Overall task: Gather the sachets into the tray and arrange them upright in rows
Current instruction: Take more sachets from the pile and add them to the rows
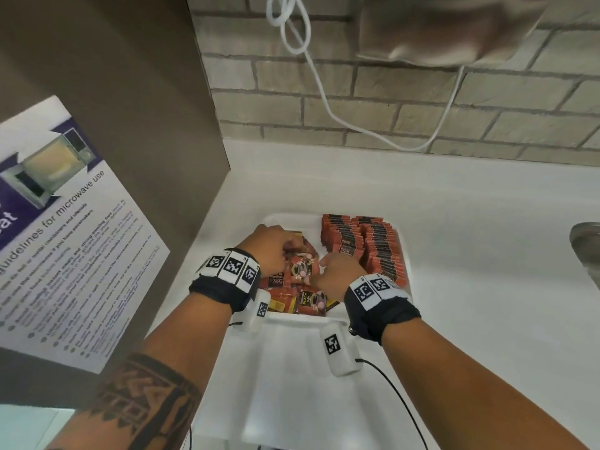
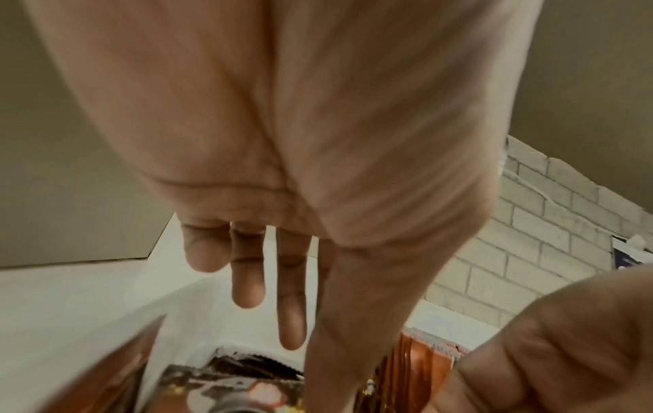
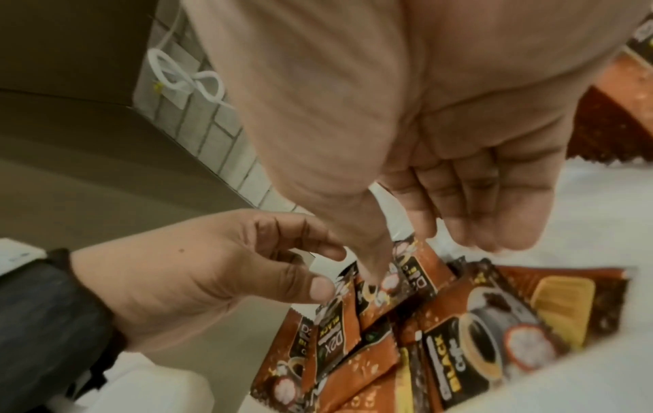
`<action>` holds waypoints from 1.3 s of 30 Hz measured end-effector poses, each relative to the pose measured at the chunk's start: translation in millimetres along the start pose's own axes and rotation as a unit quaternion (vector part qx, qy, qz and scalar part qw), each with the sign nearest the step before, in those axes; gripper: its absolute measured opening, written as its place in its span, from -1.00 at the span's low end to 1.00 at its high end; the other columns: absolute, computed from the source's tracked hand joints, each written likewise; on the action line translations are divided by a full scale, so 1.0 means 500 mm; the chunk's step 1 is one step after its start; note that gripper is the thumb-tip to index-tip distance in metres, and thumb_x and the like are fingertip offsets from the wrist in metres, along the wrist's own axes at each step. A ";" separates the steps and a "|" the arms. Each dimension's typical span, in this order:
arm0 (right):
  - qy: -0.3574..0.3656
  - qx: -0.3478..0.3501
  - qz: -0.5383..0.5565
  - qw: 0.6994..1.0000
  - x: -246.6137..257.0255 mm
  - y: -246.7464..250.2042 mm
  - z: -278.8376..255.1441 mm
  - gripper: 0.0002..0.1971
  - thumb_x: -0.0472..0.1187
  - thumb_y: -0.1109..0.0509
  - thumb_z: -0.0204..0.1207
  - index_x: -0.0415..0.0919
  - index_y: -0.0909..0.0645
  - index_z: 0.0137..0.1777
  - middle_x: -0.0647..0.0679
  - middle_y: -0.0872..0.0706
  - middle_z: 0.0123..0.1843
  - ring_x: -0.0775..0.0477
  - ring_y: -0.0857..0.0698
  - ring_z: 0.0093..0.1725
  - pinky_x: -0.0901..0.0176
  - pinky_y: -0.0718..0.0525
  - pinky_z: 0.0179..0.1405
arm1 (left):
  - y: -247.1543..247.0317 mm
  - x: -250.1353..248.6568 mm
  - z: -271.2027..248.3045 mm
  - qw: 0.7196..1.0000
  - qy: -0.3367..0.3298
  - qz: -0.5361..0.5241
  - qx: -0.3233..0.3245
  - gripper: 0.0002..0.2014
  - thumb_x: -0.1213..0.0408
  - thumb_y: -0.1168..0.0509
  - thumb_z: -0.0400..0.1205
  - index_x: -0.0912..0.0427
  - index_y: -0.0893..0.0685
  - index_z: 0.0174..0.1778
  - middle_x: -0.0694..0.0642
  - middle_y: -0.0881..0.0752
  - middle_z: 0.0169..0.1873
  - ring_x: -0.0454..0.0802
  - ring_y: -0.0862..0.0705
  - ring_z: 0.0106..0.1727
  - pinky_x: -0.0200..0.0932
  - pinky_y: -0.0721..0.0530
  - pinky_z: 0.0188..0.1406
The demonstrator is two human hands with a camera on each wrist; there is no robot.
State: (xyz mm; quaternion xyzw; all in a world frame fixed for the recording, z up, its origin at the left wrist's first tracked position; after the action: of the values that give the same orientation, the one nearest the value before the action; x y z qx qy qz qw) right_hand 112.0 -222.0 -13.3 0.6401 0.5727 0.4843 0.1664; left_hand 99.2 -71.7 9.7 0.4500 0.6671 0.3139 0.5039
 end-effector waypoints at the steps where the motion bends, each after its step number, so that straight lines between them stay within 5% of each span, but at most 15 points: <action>1: -0.007 -0.005 0.002 1.000 0.003 -0.004 0.007 -0.58 0.03 -0.38 0.62 -0.28 -0.61 0.31 -0.15 -0.75 0.18 -0.15 -0.75 0.13 0.19 -0.67 -0.09 | -0.002 0.006 0.000 1.000 0.006 0.004 0.003 -0.45 0.42 -0.41 0.54 -0.05 -0.65 0.46 0.06 -0.67 0.36 0.12 -0.57 0.44 -0.02 -0.53 0.50; 3: -0.019 -0.028 0.018 0.999 0.013 -0.014 0.022 -0.60 0.05 -0.42 0.58 -0.25 -0.63 0.23 -0.11 -0.78 0.03 -0.12 -0.77 -0.02 0.23 -0.63 -0.31 | -0.005 0.023 0.000 1.000 0.022 0.007 0.017 -0.43 0.38 -0.35 0.57 -0.10 -0.59 0.50 0.10 -0.64 0.38 0.15 -0.52 0.45 0.07 -0.55 0.48; 7: -0.039 -0.074 0.064 0.994 0.024 -0.022 0.035 -0.53 0.04 -0.47 0.53 -0.23 -0.53 0.31 -0.12 -0.76 0.09 -0.14 -0.76 0.01 0.16 -0.65 -0.18 | -0.001 0.042 0.002 0.999 0.030 0.010 0.035 -0.41 0.40 -0.26 0.55 -0.13 -0.55 0.51 0.15 -0.64 0.34 0.15 -0.49 0.44 0.07 -0.60 0.42; 11: -0.020 -0.086 0.104 0.991 0.038 -0.020 0.031 -0.48 0.05 -0.46 0.55 -0.22 -0.47 0.38 -0.13 -0.73 0.15 -0.14 -0.71 0.08 0.18 -0.53 -0.19 | 0.010 0.043 0.002 0.999 0.010 0.001 0.037 -0.48 0.49 -0.30 0.56 0.04 -0.61 0.45 0.08 -0.75 0.20 0.10 -0.66 0.27 -0.03 -0.67 0.30; 15: 0.023 -0.079 0.113 0.990 0.065 -0.025 0.038 -0.70 0.07 -0.50 0.50 -0.16 -0.61 0.00 -0.09 -0.72 -0.11 -0.08 -0.71 -0.18 0.22 -0.45 -0.43 | 0.013 0.046 0.003 0.999 0.005 0.004 0.041 -0.52 0.48 -0.37 0.57 0.09 -0.62 0.42 0.09 -0.77 0.13 0.08 -0.71 0.19 -0.02 -0.68 0.25; 21: 0.018 -0.067 0.104 0.992 0.079 -0.031 0.050 -0.67 0.02 -0.54 0.46 -0.21 -0.70 0.06 -0.12 -0.80 -0.07 -0.16 -0.77 -0.06 0.08 -0.75 -0.11 | 0.015 0.055 -0.003 0.999 0.015 -0.020 0.044 -0.47 0.45 -0.39 0.57 0.08 -0.56 0.48 0.08 -0.77 0.12 0.07 -0.71 0.16 -0.04 -0.71 0.22; 25: 0.004 -0.060 0.144 0.988 0.076 -0.024 0.049 -0.82 -0.18 -0.55 0.43 -0.31 -0.70 -0.14 -0.13 -0.75 -0.20 -0.16 -0.74 -0.17 0.01 -0.75 -0.13 | 0.019 0.053 -0.010 0.999 0.003 -0.035 0.030 -0.36 0.44 -0.35 0.57 0.03 -0.40 0.59 0.06 -0.72 0.04 0.07 -0.69 0.08 0.00 -0.71 0.18; 27: 0.002 -0.065 0.146 0.987 0.074 -0.015 0.042 -0.83 -0.20 -0.55 0.44 -0.32 -0.71 -0.10 -0.15 -0.74 -0.21 -0.14 -0.70 -0.20 0.09 -0.70 -0.23 | 0.021 0.052 -0.009 0.999 -0.003 -0.038 0.024 -0.34 0.45 -0.30 0.58 -0.01 -0.34 0.62 0.04 -0.68 0.04 0.07 -0.66 0.07 -0.06 -0.68 0.13; 31: 0.013 -0.073 0.134 0.988 0.077 0.009 0.022 -0.77 -0.13 -0.56 0.47 -0.24 -0.69 0.02 -0.07 -0.73 -0.12 -0.09 -0.72 -0.11 0.20 -0.66 -0.34 | 0.023 0.057 -0.006 1.000 -0.003 -0.024 0.020 -0.31 0.43 -0.29 0.58 -0.05 -0.33 0.65 0.18 -0.61 0.40 0.19 -0.62 0.33 -0.01 -0.64 0.26; 35: 0.025 -0.092 0.175 0.980 0.063 0.027 0.007 -0.62 -0.11 -0.58 0.47 -0.24 -0.69 0.23 -0.08 -0.77 0.02 -0.14 -0.81 -0.02 0.06 -0.77 -0.06 | 0.025 0.061 -0.006 1.000 0.017 -0.006 0.024 -0.43 0.42 -0.31 0.60 0.00 -0.48 0.55 0.22 -0.58 0.34 0.19 -0.61 0.29 0.02 -0.62 0.30; 39: 0.026 -0.107 0.184 0.977 0.042 0.039 0.002 -0.56 -0.09 -0.59 0.47 -0.18 -0.64 0.31 -0.02 -0.71 0.03 0.11 -0.68 -0.18 0.26 -0.62 -0.25 | 0.028 0.054 -0.006 0.999 0.020 0.017 0.019 -0.58 0.43 -0.28 0.61 0.13 -0.63 0.42 0.19 -0.65 0.32 0.16 -0.64 0.28 -0.04 -0.63 0.25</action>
State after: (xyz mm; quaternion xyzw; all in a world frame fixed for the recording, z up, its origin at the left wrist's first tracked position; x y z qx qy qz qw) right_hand 121.3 -208.6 10.4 0.7005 0.3937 0.5815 0.1269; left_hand 97.8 -41.1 12.4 0.4649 0.6749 0.3185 0.4764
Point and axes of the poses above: each hand's wrist, its own z-axis towards the middle knuckle, its own y-axis out of the back of the hand, x = y × z, the point moved 5 cm from there along z, towards the middle knuckle
